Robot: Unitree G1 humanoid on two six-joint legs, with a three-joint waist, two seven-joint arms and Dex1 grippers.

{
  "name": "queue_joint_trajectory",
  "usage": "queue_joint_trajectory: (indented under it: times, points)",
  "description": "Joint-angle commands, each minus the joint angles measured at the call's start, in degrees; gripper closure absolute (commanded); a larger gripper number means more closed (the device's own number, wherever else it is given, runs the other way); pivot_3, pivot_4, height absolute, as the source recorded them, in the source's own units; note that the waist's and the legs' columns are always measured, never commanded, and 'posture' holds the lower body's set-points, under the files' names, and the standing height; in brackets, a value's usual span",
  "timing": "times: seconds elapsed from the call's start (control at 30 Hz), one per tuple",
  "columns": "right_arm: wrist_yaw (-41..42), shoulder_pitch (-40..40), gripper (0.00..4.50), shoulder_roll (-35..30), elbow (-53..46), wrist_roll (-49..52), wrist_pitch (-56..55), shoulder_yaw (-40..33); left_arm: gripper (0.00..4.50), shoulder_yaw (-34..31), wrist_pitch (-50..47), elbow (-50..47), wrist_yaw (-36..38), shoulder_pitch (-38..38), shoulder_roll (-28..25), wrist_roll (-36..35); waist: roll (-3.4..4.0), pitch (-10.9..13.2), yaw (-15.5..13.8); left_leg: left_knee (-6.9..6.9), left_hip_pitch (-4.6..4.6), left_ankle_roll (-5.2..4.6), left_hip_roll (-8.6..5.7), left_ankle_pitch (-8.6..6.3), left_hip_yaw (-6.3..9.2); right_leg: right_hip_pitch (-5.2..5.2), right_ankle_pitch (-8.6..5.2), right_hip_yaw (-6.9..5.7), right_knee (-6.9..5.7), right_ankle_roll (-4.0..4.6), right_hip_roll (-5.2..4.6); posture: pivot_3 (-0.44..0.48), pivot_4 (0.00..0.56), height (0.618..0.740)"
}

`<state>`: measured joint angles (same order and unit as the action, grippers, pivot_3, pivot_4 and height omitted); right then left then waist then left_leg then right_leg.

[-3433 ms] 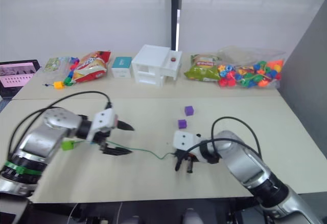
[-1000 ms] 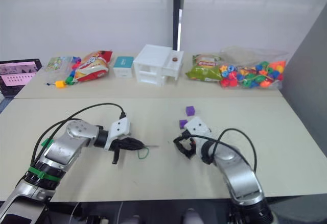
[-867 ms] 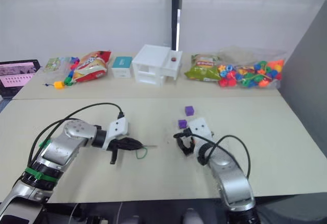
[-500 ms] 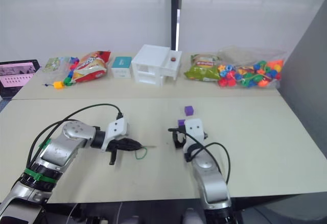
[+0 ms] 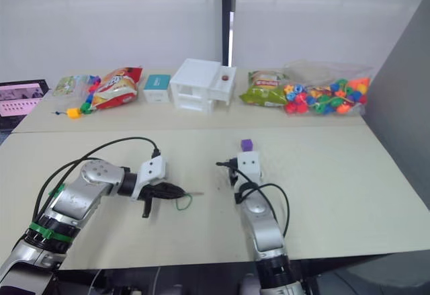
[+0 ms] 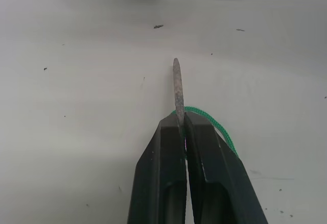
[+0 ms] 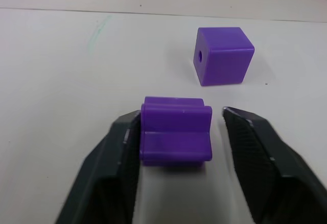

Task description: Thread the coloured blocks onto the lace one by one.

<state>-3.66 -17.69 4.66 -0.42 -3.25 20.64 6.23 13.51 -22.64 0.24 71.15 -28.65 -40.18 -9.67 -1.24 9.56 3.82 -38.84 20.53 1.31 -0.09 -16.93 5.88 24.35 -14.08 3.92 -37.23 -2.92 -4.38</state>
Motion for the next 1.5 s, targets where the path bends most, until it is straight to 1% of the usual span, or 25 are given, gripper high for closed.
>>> queue_joint_trajectory:
  times: [0.03,0.1,0.17,0.23,0.33,0.43,0.5,0.57,0.67,0.77,0.8,0.83,0.93,0.97,1.03,1.17,1.27,1.33,1.37,1.43,1.47,1.5]
  points:
    - [0.55,-0.13,3.33,0.49,-2.46,0.33,-1.66,0.35,4.50,-1.06,0.44,-1.73,0.06,-0.02,-0.38,-1.09,0.00,0.00,0.16,0.00,0.00,0.00,0.01,0.00,0.00,0.00,0.00,0.00,0.00,0.00,0.01,0.000,0.150,0.740]
    - [1.25,0.77,3.33,0.51,-4.04,0.72,-0.99,0.68,4.50,-0.95,0.56,-1.81,0.06,0.12,-0.36,-1.03,0.00,0.00,0.16,0.01,0.00,0.00,0.01,0.00,0.01,0.00,0.00,0.00,0.00,0.00,0.00,0.000,0.150,0.740]
    - [2.95,3.06,3.33,0.20,-8.34,1.48,1.12,1.74,4.50,-0.93,0.66,-1.84,0.08,0.17,-0.32,-1.05,0.00,0.00,0.10,0.01,0.00,0.00,0.00,0.00,0.01,0.01,0.00,0.00,0.00,0.00,0.00,0.000,0.150,0.740]
    - [5.05,6.53,3.33,-0.51,-14.79,2.33,5.02,3.44,4.50,-0.85,0.84,-1.54,0.10,-0.07,-0.14,-0.99,0.00,0.00,0.08,0.01,0.02,0.00,0.00,0.00,0.02,0.00,0.00,0.00,0.01,0.00,0.00,0.000,0.150,0.740]
    - [7.95,13.91,3.33,-3.64,-27.65,3.18,13.01,7.56,4.50,-0.57,1.15,-1.11,0.38,-0.45,0.23,-1.00,0.01,0.00,-0.03,0.01,0.05,-0.01,-0.01,-0.01,0.04,0.01,0.00,-0.01,0.02,0.00,-0.01,0.000,0.150,0.740]
    - [9.65,19.53,3.33,-6.64,-36.24,3.93,21.85,10.54,4.50,0.03,1.59,-0.59,0.78,-0.72,0.66,-0.76,0.00,0.00,-0.11,-0.01,0.06,-0.02,-0.02,-0.01,0.02,0.00,-0.01,0.00,0.03,-0.01,-0.02,0.000,0.150,0.740]
    - [9.95,20.85,3.33,-7.36,-38.50,4.38,25.82,11.15,4.50,0.26,1.83,-0.31,0.96,-0.81,0.81,-0.56,0.01,0.00,-0.17,-0.03,0.02,-0.02,-0.01,-0.01,0.03,-0.05,0.00,-0.01,0.04,-0.01,0.00,0.000,0.150,0.740]
    - [9.77,21.40,3.33,-6.77,-39.24,5.44,28.44,11.07,4.50,0.28,1.85,-0.28,1.15,-0.88,0.87,-0.57,0.00,0.00,-0.08,-0.03,-0.05,-0.01,0.00,-0.01,0.01,-0.10,-0.01,0.00,0.03,0.00,0.01,0.000,0.150,0.740]
    - [9.26,22.00,3.33,-5.40,-37.07,6.63,34.05,11.01,4.50,0.35,1.66,-0.48,1.42,-0.98,0.81,-0.60,0.00,-0.01,-0.09,0.00,-0.13,-0.02,0.03,-0.01,0.03,-0.14,-0.01,0.00,0.01,0.00,0.04,0.000,0.150,0.740]
    - [9.22,22.10,3.33,-4.80,-37.11,6.74,35.49,10.84,4.50,0.28,1.41,-1.03,1.54,-0.75,0.52,-0.66,-0.04,-0.04,-0.07,-0.01,-0.20,-0.02,0.02,-0.01,0.03,-0.21,-0.01,0.00,0.02,0.00,0.03,0.000,0.150,0.740]
    - [9.51,21.98,2.28,-5.19,-37.34,6.62,34.62,10.83,4.50,0.25,1.37,-1.09,1.59,-0.72,0.45,-0.67,-0.04,-0.04,-0.11,0.00,-0.21,-0.02,0.03,-0.01,0.03,-0.21,-0.01,0.00,0.02,0.00,0.04,0.000,0.150,0.740]
    - [9.85,21.67,2.00,-5.79,-37.60,6.49,33.55,10.75,4.50,0.24,1.37,-1.06,1.66,-0.72,0.40,-0.65,-0.03,-0.03,-0.13,0.01,-0.20,-0.02,0.03,-0.01,0.03,-0.20,-0.01,0.00,0.02,0.00,0.04,0.000,0.150,0.740]
    - [12.49,20.59,0.94,-8.39,-39.70,7.72,31.45,9.67,4.50,0.17,1.26,-1.22,1.63,-0.62,0.35,-0.65,-0.04,-0.04,-0.19,0.01,-0.20,-0.02,0.01,-0.01,0.02,-0.22,-0.01,0.00,0.03,0.00,0.01,0.000,0.150,0.740]
    - [14.34,19.86,0.57,-10.06,-41.06,8.62,31.08,9.13,4.50,0.10,1.20,-1.19,1.61,-0.68,0.37,-0.68,-0.04,-0.03,-0.20,0.00,-0.19,-0.02,0.01,-0.01,0.02,-0.21,-0.01,0.00,0.05,0.00,0.01,0.000,0.150,0.740]
    - [18.01,18.28,0.03,-14.47,-43.35,9.76,30.89,8.40,4.50,0.00,1.03,-1.25,1.54,-0.79,0.43,-0.76,-0.03,-0.03,-0.35,-0.01,-0.17,-0.02,0.00,-0.01,0.01,-0.21,-0.01,0.00,0.05,0.00,0.00,0.000,0.150,0.740]
    - [27.94,12.70,0.03,-23.60,-44.88,15.63,31.45,4.47,4.50,-0.19,0.76,-1.63,1.12,-0.63,0.50,-0.81,-0.04,-0.03,-0.50,-0.01,-0.17,-0.02,0.00,-0.01,0.01,-0.22,-0.02,0.00,0.06,0.00,0.01,0.000,0.150,0.740]
    - [37.49,7.77,0.03,-31.05,-42.20,20.90,30.39,2.11,4.50,-0.36,0.33,-2.32,0.84,-0.32,0.43,-1.01,-0.05,-0.02,-0.50,-0.01,-0.17,-0.02,0.01,-0.01,0.01,-0.24,-0.02,-0.01,0.07,0.00,0.03,0.000,0.150,0.740]
    - [45.08,4.82,0.03,-36.36,-38.85,23.10,26.83,1.96,4.50,-0.46,-0.03,-2.82,0.73,-0.14,0.36,-1.16,-0.05,-0.02,-0.64,0.00,-0.16,-0.03,0.00,-0.02,0.01,-0.24,-0.02,-0.02,0.09,0.00,0.03,0.000,0.150,0.740]
    - [50.06,2.42,0.03,-39.45,-35.76,23.68,24.60,2.65,4.50,-0.50,-0.18,-3.24,0.70,0.11,0.27,-1.25,-0.06,-0.01,-0.71,-0.02,-0.16,-0.05,0.00,-0.03,0.01,-0.25,-0.02,-0.02,0.11,0.00,0.02,0.000,0.150,0.740]
    - [62.15,-5.29,0.03,-45.07,-26.10,22.79,17.52,6.18,4.50,-0.39,-0.51,-4.56,0.95,0.83,-0.15,-1.41,-0.06,0.02,-0.62,-0.05,-0.17,-0.05,0.00,-0.03,-0.07,-0.29,-0.01,-0.01,0.15,0.00,0.00,0.000,0.150,0.740]
    - [67.65,-8.94,0.03,-47.05,-21.29,21.70,13.47,8.50,4.50,-0.33,-0.77,-5.25,1.04,1.06,-0.30,-1.48,-0.07,0.02,-0.53,-0.05,-0.15,-0.05,0.00,-0.03,-0.10,-0.30,-0.02,0.01,0.19,-0.01,0.00,0.000,0.150,0.740]
    - [71.20,-11.97,0.03,-47.95,-16.80,19.76,9.11,10.80,4.50,-0.35,-1.20,-6.17,1.05,1.32,-0.45,-1.68,-0.06,0.03,-0.52,-0.07,-0.18,-0.05,0.01,-0.03,-0.11,-0.30,-0.02,0.01,0.18,-0.01,0.01,0.000,0.150,0.740]
